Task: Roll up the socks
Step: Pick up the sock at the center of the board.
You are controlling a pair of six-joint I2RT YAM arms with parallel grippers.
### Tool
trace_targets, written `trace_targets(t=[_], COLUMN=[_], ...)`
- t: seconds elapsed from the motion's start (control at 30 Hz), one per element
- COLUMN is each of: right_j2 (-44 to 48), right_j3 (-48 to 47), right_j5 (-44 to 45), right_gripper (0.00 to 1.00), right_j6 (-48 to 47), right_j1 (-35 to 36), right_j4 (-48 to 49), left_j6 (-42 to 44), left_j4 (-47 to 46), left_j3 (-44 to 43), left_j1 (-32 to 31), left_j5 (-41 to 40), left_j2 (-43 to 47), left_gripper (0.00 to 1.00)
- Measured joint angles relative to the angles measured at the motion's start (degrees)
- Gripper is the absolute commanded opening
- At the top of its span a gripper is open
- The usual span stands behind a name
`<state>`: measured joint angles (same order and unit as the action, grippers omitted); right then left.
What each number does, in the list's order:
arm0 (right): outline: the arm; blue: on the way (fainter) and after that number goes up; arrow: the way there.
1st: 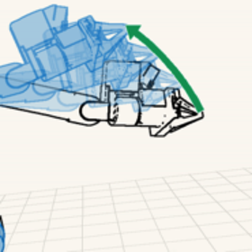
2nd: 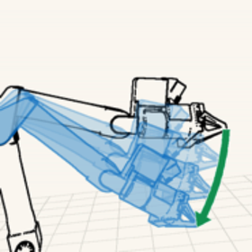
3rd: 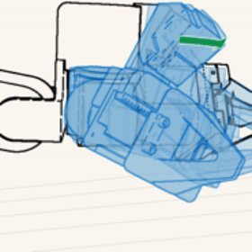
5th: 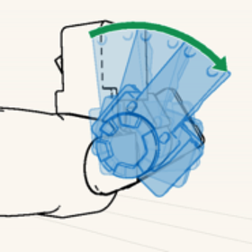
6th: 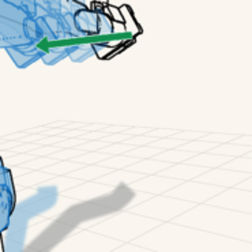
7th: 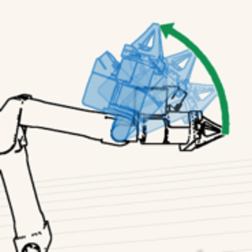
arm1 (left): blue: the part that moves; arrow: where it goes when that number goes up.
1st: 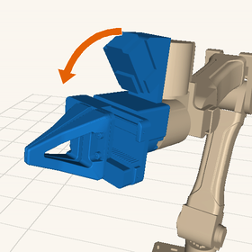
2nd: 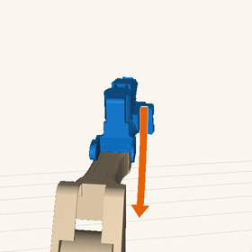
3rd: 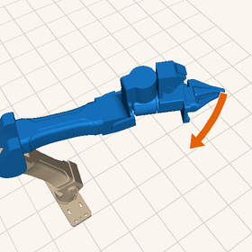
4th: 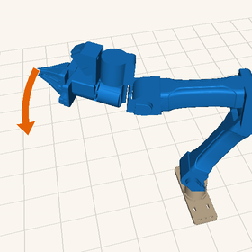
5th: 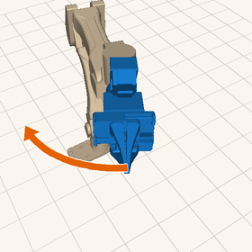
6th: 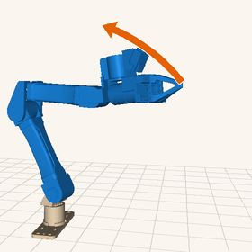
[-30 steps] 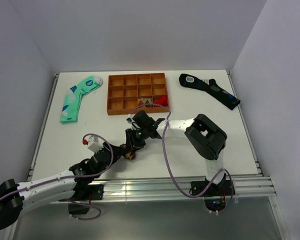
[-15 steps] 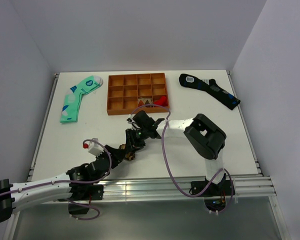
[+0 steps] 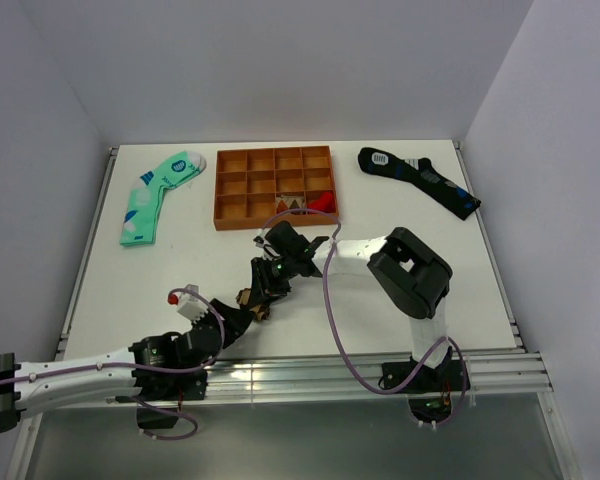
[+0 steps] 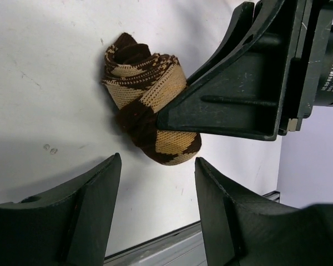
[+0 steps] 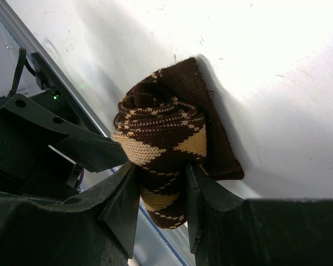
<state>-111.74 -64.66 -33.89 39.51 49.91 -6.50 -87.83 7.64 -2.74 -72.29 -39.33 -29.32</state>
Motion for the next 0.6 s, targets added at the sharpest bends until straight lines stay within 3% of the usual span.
trace_targets(t=[0.2,0.6], right_j2=[-0.04,-0.09], right_j3=[-0.04,-0.04], right_j5=[-0.02,-0.04], right_gripper=[0.27,0.27], right_j6=[0.09,0.09], right_j1=[0.00,-0.04], right_j4=[-0.07,-0.11], left_j6=[0.04,1.40], left_j4=[-1.62,-14.49], left_j3=[0.00,0.04], left_j1=[-0.09,-0.09], left_j5=[-0.11,-2.01], left_j2=[-0.33,-10.01], left_gripper=[0.62,0.62])
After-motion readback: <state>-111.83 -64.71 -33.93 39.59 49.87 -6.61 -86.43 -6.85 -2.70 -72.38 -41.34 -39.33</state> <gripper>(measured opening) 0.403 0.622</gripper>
